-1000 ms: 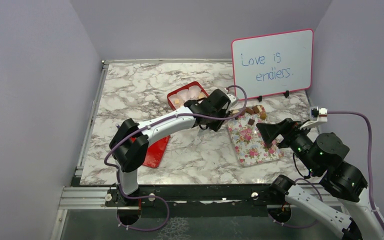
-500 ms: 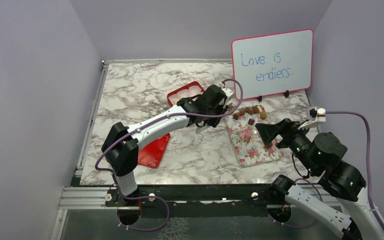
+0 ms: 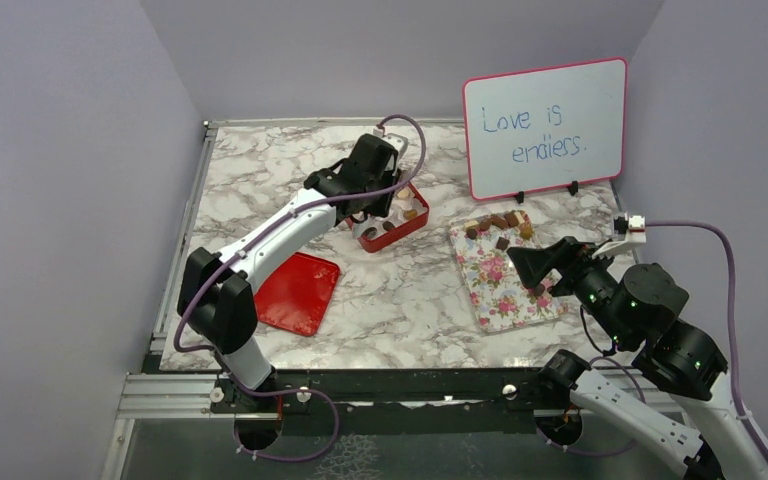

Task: Pack the chocolate

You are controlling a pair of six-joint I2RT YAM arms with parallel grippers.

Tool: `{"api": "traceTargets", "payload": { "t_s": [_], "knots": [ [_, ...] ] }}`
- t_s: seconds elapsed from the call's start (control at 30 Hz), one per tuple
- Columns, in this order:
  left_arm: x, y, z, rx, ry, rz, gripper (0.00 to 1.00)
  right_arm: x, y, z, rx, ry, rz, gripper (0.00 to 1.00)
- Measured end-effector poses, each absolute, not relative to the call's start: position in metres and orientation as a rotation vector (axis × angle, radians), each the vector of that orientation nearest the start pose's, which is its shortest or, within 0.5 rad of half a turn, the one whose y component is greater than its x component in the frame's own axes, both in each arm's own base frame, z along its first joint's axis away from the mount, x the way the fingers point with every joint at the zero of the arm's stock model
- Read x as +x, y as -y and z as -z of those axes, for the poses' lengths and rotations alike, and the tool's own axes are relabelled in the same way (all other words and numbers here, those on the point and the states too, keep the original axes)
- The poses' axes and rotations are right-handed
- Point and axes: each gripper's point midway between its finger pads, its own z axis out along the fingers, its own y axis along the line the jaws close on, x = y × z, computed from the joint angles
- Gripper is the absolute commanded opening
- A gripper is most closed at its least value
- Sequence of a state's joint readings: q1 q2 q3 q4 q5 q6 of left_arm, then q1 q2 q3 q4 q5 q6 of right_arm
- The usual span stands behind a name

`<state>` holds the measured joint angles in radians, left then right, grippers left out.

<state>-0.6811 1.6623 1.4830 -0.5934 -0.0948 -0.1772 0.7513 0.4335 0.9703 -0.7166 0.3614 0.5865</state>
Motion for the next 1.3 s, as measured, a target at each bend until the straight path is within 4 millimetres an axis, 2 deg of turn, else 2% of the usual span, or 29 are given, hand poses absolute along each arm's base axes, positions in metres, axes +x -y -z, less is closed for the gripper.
{"api": "traceTargets", "payload": {
  "t_s": [0.13,0.27,0.63,1.07,1.3],
  "knots": [
    [0.37,0.238,-0.181,0.443,-2.331,0.216,0.26,0.171,-0.107,-0.32,0.116,-1.788,-0.664,0.97],
    [0.372,0.224,-0.175,0.414,-2.359,0.163,0.26,0.171,-0.107,-0.319,0.113,-1.792,-0.666,0.97],
    [0.383,0.209,-0.149,0.384,-2.416,0.083,0.28,0.171,-0.107,-0.319,0.114,-1.79,-0.668,0.97],
    [0.388,0.2,-0.143,0.36,-2.426,0.037,0.37,0.171,-0.107,-0.32,0.114,-1.788,-0.669,0.97],
    [0.389,0.198,-0.139,0.361,-2.436,0.03,0.37,0.17,-0.106,-0.321,0.115,-1.783,-0.672,0.97]
  ]
}}
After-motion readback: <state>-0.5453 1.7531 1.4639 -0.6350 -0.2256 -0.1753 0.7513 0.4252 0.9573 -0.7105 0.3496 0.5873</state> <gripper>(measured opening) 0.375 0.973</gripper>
